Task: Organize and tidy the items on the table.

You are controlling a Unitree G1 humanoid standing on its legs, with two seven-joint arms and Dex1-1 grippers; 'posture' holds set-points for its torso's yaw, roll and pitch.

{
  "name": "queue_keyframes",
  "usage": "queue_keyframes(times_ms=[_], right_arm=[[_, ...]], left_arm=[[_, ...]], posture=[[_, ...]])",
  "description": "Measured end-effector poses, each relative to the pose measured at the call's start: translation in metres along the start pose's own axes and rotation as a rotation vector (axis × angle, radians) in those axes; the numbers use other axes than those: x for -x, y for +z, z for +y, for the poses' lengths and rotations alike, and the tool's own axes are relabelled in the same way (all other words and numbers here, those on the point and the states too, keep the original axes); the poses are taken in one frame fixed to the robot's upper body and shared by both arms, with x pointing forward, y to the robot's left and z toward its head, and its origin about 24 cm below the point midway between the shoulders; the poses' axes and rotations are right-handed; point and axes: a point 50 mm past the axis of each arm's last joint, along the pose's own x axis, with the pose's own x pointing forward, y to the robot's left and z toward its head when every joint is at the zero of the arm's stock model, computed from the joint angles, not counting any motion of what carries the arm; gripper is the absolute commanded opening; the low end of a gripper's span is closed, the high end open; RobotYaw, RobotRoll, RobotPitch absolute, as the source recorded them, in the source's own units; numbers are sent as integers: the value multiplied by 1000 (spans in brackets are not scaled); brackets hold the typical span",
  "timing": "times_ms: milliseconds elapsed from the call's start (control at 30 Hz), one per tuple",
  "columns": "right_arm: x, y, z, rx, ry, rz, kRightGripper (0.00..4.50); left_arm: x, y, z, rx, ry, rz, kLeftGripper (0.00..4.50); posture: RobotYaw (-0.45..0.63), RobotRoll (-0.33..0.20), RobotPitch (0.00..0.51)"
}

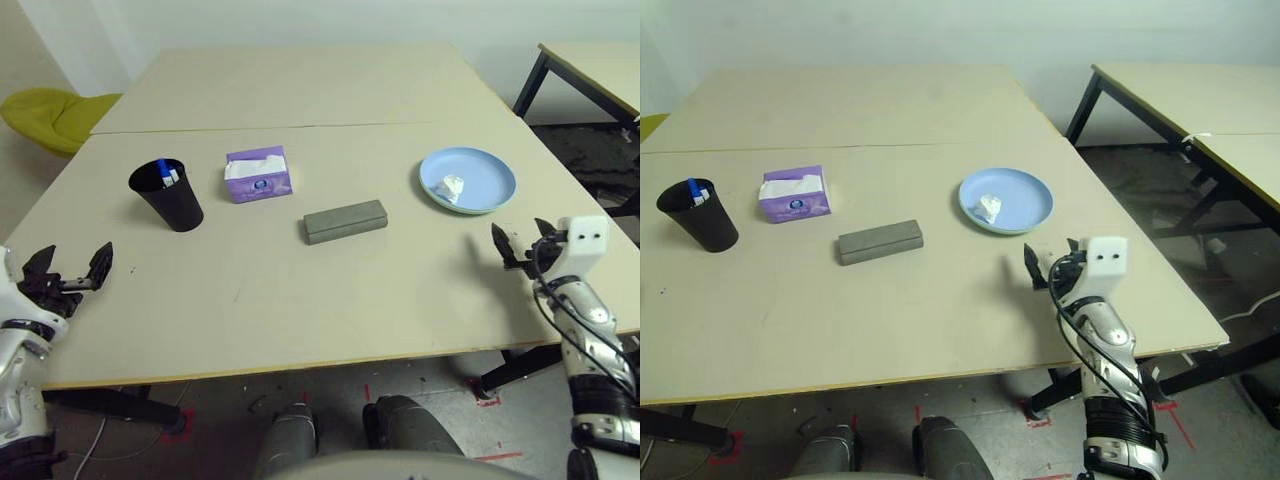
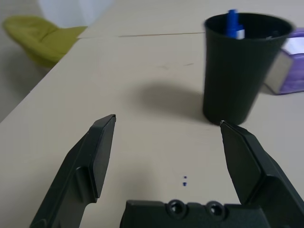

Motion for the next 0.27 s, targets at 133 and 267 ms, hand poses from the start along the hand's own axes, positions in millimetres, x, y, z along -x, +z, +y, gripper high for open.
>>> queue_keyframes(times_ms=[133, 267], right_arm=[[-6, 9, 5, 5, -3, -38, 4500], [-5, 9, 6, 5, -14, -38, 4500]], left_arm=[[-1, 6, -5, -3, -42, -7, 4464], [0, 6, -7, -3, -59, 2, 4464]], posture=[[53, 0, 129], [36, 0, 132]])
